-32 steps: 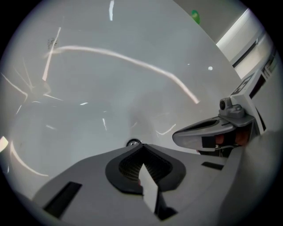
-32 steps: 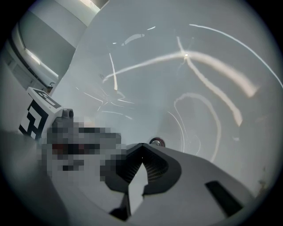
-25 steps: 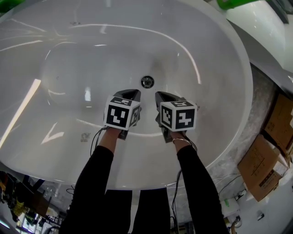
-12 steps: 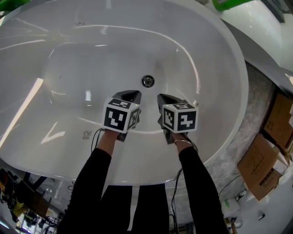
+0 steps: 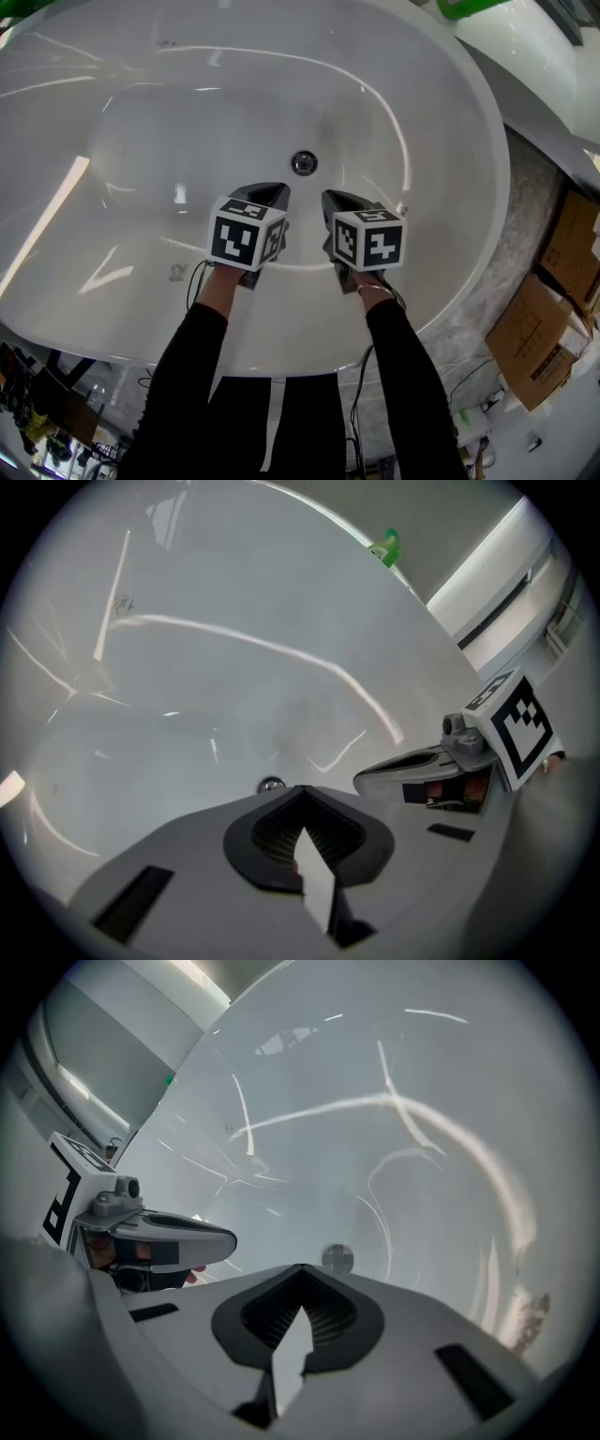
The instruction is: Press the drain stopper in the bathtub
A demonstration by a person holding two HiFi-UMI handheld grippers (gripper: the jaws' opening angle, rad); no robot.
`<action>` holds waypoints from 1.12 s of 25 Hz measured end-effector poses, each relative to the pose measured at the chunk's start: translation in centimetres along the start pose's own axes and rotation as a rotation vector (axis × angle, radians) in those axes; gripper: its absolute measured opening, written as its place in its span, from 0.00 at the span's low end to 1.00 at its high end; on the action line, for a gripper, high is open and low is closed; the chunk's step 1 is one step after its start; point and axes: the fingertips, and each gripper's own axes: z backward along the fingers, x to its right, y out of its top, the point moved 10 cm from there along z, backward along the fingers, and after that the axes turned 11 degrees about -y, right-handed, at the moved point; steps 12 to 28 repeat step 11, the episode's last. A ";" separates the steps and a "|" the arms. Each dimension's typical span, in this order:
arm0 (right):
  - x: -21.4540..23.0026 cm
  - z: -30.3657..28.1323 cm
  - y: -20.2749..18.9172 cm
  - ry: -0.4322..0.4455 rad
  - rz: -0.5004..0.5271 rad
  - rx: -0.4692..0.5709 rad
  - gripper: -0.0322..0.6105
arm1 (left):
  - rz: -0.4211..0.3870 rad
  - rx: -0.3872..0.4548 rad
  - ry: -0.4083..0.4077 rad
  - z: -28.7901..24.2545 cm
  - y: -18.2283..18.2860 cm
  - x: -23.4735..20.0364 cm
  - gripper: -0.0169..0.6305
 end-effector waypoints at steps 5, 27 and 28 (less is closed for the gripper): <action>0.0 0.2 -0.1 -0.001 0.003 0.001 0.05 | -0.001 -0.002 0.004 0.2 -0.2 0.1 0.04; 0.1 0.2 -0.3 0.001 0.010 -0.001 0.05 | -0.001 -0.004 0.009 0.3 -0.4 0.0 0.04; 0.1 0.2 -0.3 0.001 0.010 -0.001 0.05 | -0.001 -0.004 0.009 0.3 -0.4 0.0 0.04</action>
